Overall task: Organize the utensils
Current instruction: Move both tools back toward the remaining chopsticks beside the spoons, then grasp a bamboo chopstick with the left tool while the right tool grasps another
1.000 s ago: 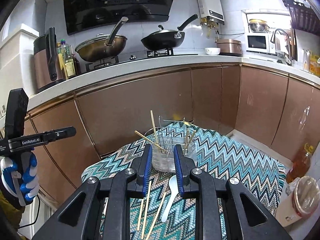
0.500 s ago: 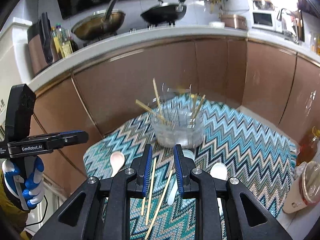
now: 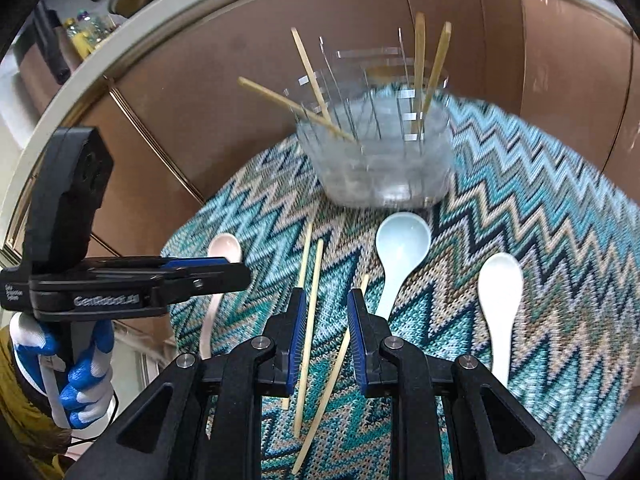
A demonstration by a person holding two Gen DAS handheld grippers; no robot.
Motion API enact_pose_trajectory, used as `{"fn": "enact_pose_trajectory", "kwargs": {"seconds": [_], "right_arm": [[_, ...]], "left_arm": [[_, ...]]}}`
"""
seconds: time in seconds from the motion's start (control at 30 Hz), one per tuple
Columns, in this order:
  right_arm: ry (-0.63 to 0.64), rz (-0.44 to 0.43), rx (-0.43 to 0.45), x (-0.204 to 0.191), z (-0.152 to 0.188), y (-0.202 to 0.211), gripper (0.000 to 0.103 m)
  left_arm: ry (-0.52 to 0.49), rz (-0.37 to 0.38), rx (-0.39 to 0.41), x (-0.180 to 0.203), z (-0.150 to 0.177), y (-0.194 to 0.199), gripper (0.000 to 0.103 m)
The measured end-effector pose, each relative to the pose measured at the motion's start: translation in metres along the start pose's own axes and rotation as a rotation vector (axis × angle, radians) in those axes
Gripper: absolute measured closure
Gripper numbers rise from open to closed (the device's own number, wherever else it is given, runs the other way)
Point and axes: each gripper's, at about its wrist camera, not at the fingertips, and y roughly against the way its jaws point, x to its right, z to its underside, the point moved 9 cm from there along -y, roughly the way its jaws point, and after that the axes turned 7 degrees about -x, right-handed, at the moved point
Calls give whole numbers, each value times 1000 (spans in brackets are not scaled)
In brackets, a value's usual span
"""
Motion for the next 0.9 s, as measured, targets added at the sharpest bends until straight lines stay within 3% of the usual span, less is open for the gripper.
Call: {"fn": "enact_pose_trajectory", "kwargs": {"seconds": [0.33, 0.9], "right_arm": [[5, -29, -107, 9, -8, -43, 84], [-13, 19, -245, 21, -9, -100, 88]], "left_arm": [[70, -60, -86, -17, -21, -45, 85], [87, -117, -138, -13, -44, -84, 93]]}}
